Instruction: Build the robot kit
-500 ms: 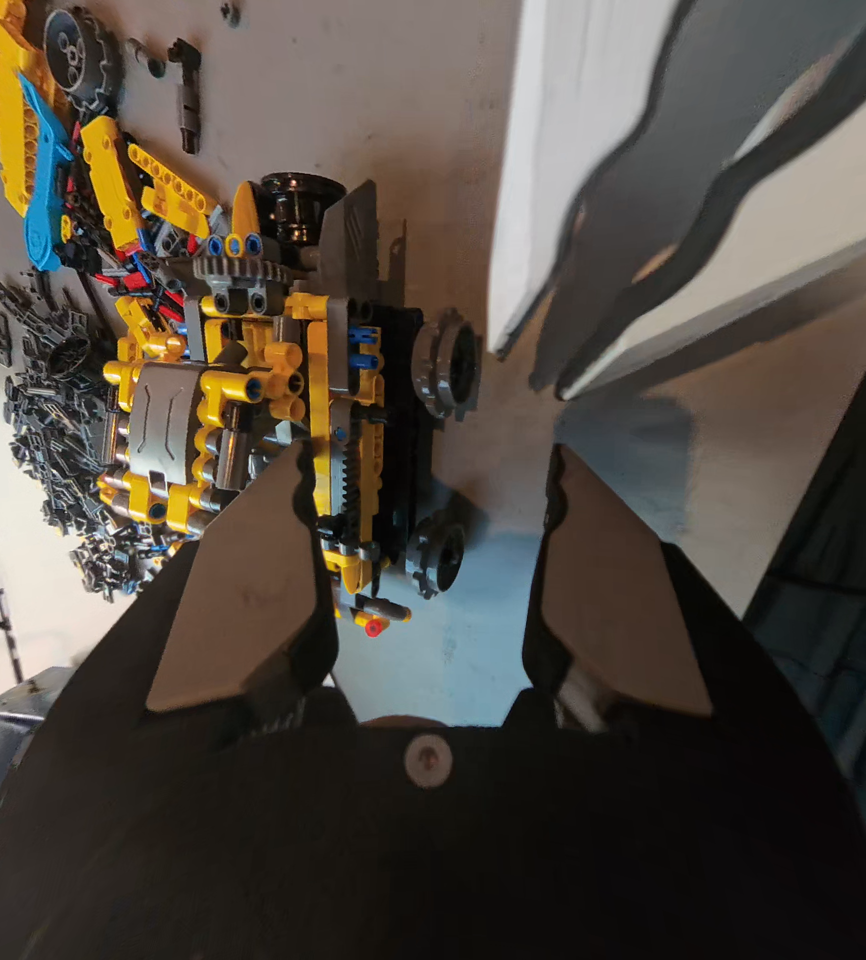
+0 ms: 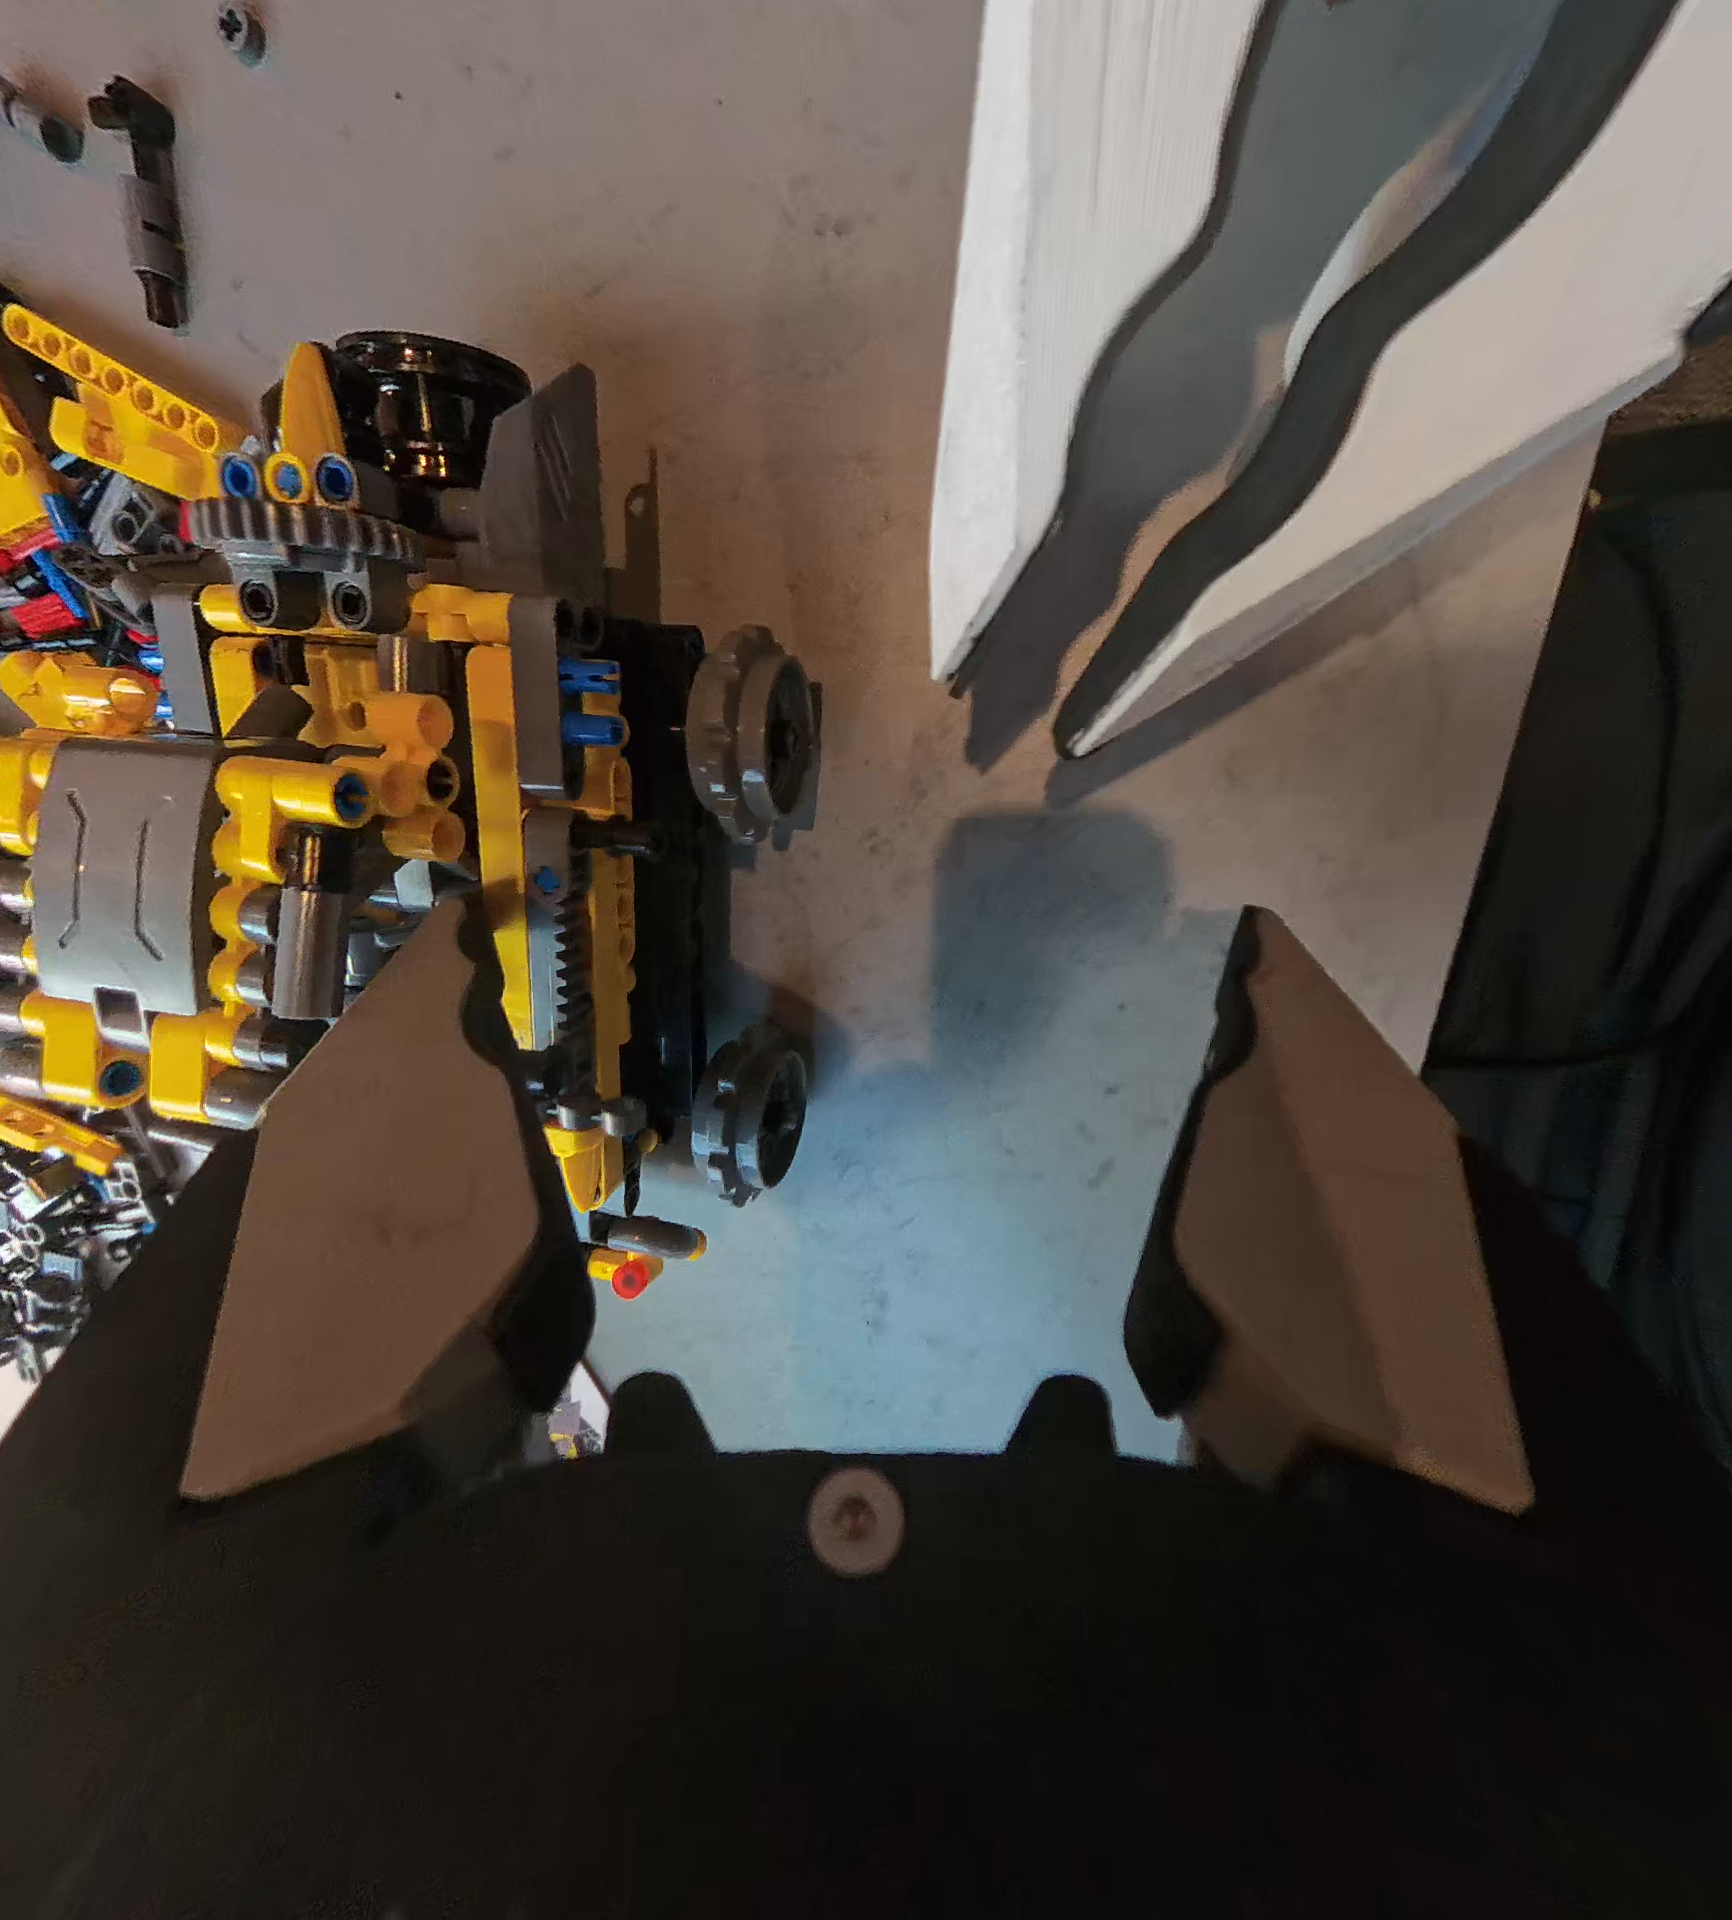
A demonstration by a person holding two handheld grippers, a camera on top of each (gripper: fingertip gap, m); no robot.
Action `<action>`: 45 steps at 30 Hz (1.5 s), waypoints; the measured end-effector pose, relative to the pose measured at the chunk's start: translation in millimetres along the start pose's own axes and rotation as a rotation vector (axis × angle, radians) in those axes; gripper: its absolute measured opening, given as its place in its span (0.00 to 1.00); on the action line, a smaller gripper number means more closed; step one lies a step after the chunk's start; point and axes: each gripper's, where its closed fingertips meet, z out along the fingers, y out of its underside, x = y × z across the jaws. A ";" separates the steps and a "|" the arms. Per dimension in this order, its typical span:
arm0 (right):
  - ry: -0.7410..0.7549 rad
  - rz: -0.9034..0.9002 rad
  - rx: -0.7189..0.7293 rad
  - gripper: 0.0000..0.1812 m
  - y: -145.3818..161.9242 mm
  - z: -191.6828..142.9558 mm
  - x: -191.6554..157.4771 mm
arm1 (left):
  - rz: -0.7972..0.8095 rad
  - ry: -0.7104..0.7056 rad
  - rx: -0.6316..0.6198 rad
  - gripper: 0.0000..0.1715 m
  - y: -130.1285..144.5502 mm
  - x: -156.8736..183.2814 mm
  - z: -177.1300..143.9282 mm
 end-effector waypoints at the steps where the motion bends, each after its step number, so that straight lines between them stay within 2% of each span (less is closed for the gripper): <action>1: 0.018 0.001 -0.004 0.05 0.4 0.4 2.4 | 0.004 -0.003 -0.001 0.76 0.5 -0.9 -0.6; 5: 0.181 0.022 0.003 0.01 -5.3 5.9 25.0 | 0.015 -0.013 0.011 0.73 2.4 0.3 -2.2; 9: 0.226 -0.012 -0.058 0.11 -4.6 24.2 25.4 | 0.001 0.008 0.046 0.71 3.6 13.8 -8.7; 14: 0.216 -0.090 -0.050 0.14 -10.6 25.9 3.9 | -0.011 0.005 0.094 0.67 11.1 29.4 -17.1; 20: 0.153 -0.059 -0.072 0.17 -9.4 24.9 -4.0 | -0.054 -0.027 0.164 0.57 18.4 23.8 -22.8; 24: 0.150 0.003 -0.072 0.07 -12.4 24.5 5.9 | -0.056 -0.045 0.194 0.53 19.4 21.0 -23.7; 29: 0.171 -0.046 -0.099 0.08 -22.7 29.6 9.1 | -0.065 -0.093 0.240 0.43 23.3 16.7 -26.8; 31: 0.118 -0.045 -0.155 0.09 -16.6 36.9 4.7 | -0.073 -0.091 0.257 0.42 23.7 16.8 -27.6; 32: 0.090 -0.046 -0.165 0.04 -16.5 39.9 1.6 | -0.073 -0.095 0.259 0.40 23.9 15.7 -27.8; 36: 0.090 -0.078 -0.185 0.01 -19.7 43.6 5.6 | -0.069 -0.096 0.243 0.41 25.9 13.8 -26.9; 42: 0.125 -0.050 -0.053 0.00 -51.7 22.7 16.0 | -0.116 -0.089 0.296 0.45 24.8 17.5 -28.1; 45: 0.110 -0.023 -0.020 0.00 -57.6 17.2 19.5 | -0.149 -0.113 0.359 0.40 21.1 17.7 -33.9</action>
